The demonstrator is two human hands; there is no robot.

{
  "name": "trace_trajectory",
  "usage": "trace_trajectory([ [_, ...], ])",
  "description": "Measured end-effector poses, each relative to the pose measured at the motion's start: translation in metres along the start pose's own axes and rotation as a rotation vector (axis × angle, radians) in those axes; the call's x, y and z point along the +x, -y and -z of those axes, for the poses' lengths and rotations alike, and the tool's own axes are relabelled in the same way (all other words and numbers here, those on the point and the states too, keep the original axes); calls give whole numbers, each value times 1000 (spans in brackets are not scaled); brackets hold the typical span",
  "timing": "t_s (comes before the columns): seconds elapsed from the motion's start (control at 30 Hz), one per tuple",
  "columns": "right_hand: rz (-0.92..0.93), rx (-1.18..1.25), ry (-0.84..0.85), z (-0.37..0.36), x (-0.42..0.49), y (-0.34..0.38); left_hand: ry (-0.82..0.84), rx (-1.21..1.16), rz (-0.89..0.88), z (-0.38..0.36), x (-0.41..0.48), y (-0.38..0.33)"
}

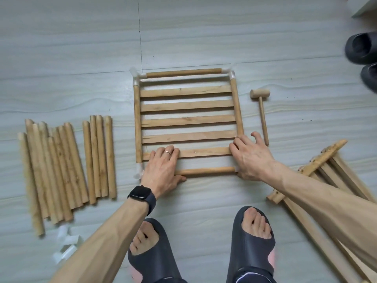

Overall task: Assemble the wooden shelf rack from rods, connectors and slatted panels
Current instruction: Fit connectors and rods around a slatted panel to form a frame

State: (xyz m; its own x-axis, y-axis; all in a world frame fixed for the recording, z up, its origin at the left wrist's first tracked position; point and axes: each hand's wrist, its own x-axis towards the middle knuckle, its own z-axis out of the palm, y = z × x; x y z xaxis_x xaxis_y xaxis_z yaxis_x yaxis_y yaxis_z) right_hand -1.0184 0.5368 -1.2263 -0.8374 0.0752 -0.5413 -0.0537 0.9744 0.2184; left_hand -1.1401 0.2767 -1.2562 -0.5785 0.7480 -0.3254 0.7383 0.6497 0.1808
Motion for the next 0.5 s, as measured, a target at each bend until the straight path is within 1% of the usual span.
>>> trace_trajectory([
  [0.13, 29, -12, 8, 4, -1, -3, -1, -3, -6, -1, -1, 0],
  [0.4, -44, -9, 95, 15, -1, 12, 27, -13, 53, -4, -7, 3],
  [0.43, -41, 58, 100, 14, -2, 13, 28, -6, 58, -6, -9, 4],
  [0.47, -52, 216, 86, 13, -3, 10, 30, 1, 59, -7, -11, 5],
  [0.5, -93, 468, 55, 11, -7, 5, 31, 3, 58, -9, -13, 6],
])
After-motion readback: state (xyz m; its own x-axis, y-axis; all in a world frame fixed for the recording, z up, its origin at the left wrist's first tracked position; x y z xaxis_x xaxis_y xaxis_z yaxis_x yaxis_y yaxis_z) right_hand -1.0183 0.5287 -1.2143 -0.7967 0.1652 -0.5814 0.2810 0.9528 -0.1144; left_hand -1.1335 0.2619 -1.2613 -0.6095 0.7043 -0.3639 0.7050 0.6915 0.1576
